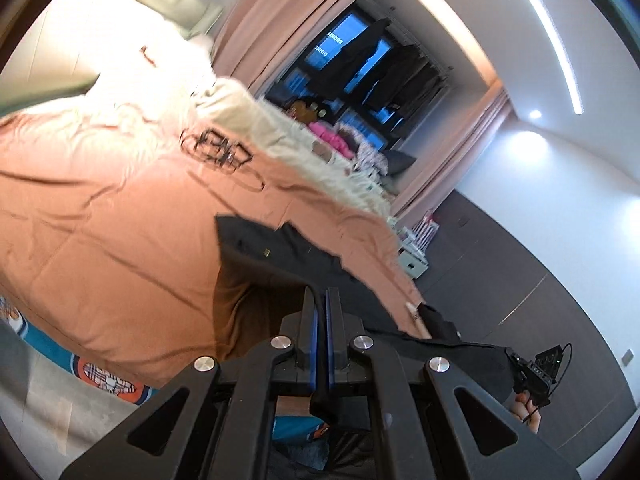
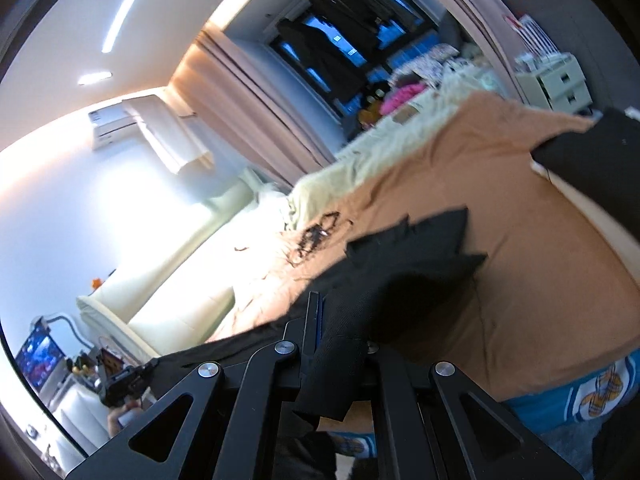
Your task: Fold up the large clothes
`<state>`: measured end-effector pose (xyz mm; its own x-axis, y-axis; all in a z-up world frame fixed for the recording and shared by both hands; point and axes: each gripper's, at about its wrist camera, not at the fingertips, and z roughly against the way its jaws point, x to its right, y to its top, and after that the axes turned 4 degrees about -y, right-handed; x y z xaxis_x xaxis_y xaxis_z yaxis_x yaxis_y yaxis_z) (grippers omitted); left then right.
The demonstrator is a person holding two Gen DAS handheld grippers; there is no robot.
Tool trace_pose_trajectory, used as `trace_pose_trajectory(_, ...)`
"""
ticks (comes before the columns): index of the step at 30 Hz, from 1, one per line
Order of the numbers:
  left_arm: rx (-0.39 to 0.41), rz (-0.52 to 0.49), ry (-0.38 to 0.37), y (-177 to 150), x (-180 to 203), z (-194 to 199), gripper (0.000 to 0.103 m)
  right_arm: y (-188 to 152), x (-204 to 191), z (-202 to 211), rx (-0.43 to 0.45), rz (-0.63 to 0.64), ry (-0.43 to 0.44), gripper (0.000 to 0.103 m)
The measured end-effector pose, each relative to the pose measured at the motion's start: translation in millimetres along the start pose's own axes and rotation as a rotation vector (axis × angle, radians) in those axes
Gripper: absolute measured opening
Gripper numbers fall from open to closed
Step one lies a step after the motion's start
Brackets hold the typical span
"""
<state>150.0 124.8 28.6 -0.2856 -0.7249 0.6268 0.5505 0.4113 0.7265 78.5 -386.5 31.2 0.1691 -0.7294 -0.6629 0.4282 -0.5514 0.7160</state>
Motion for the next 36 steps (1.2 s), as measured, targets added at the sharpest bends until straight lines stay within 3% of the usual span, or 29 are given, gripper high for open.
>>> trace_pose_trajectory(9,0.125,-0.084,-0.063,17.1,45.9,58.4,0.006,19.9,-56.5,45.3,0.096,0.098,0.086,0.004)
trace_pose_trajectory(14,0.137,-0.114,-0.066,21.7,55.8,62.7,0.006,27.3,-74.2,52.5,0.125,0.133,0.098,0.004)
trace_pose_trajectory(20,0.089,-0.122,-0.031,41.9,50.4,20.4,0.006,37.0,-66.1,23.7,0.088,0.131,0.020,0.004)
trace_pose_trajectory(36,0.028,-0.115,0.102,125.9,18.4,-120.4,0.006,106.0,-20.0,-87.1,0.036,0.124,-0.178,0.004)
